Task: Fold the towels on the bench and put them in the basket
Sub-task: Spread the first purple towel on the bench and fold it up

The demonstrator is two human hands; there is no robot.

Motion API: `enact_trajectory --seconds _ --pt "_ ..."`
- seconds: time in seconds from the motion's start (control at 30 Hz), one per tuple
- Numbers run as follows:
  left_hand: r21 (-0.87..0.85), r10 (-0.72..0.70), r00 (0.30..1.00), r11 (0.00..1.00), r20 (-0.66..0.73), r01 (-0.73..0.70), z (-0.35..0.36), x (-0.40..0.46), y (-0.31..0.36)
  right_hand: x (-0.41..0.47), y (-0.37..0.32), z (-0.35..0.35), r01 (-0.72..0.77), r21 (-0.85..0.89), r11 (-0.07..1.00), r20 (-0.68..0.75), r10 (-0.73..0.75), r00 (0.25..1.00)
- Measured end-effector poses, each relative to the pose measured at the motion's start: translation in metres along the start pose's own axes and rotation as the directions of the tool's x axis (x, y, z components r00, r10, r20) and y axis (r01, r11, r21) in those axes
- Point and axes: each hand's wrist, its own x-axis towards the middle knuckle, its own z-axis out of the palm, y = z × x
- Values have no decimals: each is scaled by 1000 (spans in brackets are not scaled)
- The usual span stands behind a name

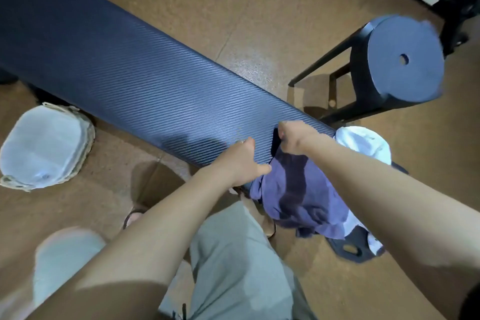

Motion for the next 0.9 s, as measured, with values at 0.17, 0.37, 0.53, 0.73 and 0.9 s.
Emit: enact_trajectory --seconds 0.17,0.37,0.53,0.73,0.9 --pt "-48 48 999 998 11 -48 21 40 -12 51 -7 -32 100 248 964 90 -125 988" --pt "-511 0 982 854 -188 -98 -26 80 -35 84 -40 -76 250 702 667 -58 -296 953" --pt "-648 -122 908 738 -402 -187 -80 83 -76 107 -77 -100 375 648 663 -264 -266 927" --pt "-460 -126 807 867 -576 -192 -97 64 -109 102 -99 -91 384 556 737 -302 -252 920" --pt "-455 -178 750 872 -637 -179 -107 56 -113 97 -85 -95 398 536 744 -319 -258 912"
